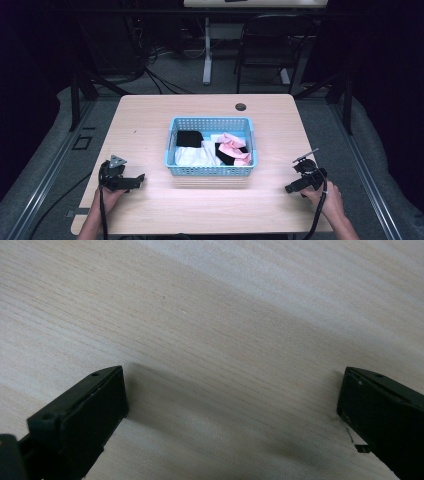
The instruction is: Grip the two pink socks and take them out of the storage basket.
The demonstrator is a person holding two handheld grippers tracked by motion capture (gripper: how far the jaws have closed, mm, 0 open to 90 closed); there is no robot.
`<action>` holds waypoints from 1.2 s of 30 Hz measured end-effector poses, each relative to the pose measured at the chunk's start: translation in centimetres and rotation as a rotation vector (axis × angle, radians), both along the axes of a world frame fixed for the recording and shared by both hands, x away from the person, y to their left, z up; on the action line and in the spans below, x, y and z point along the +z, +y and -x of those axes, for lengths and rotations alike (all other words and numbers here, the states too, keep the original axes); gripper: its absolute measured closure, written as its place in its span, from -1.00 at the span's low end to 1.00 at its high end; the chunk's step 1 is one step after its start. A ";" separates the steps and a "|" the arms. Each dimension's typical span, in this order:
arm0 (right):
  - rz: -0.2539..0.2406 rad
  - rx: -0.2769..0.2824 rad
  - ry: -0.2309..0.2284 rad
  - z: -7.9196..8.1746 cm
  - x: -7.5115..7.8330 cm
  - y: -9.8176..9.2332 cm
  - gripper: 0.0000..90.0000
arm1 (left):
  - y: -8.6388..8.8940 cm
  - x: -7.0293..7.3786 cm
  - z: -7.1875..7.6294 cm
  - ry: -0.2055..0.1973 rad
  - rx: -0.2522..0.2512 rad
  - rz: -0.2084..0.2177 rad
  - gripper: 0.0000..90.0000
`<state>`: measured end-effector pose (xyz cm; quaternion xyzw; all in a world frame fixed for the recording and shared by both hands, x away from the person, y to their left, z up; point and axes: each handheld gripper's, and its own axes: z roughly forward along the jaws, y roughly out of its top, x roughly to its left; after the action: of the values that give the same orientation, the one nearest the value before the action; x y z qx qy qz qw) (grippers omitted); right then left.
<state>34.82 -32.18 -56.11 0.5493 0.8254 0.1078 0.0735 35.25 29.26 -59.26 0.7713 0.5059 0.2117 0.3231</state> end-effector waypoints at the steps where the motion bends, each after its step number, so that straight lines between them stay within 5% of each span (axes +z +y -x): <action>1: 0.000 -0.004 -0.006 0.0 0.0 0.0 -1.00 | 0.0 0.0 0.0 0.000 0.000 0.000 -0.99; 10: -0.024 -0.021 -0.024 0.2 -0.2 0.0 -1.00 | 0.0 0.0 -0.1 0.000 -0.005 0.001 -0.99; 12: 0.008 0.007 0.006 0.1 0.1 -0.1 -1.00 | 0.0 0.0 -0.1 0.001 -0.005 0.001 -0.99; 22: 0.002 -0.016 0.006 -0.1 0.0 0.2 -1.00 | 0.0 0.0 -0.1 0.001 -0.005 0.001 -0.99; 36: 0.006 0.042 -0.019 -0.4 2.8 1.3 -1.00 | 0.0 0.0 -0.1 0.003 -0.006 -0.002 -0.99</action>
<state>35.22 -30.91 -53.32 0.5306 0.8363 0.1119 0.0807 35.31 29.29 -59.23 0.7734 0.5037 0.2102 0.3223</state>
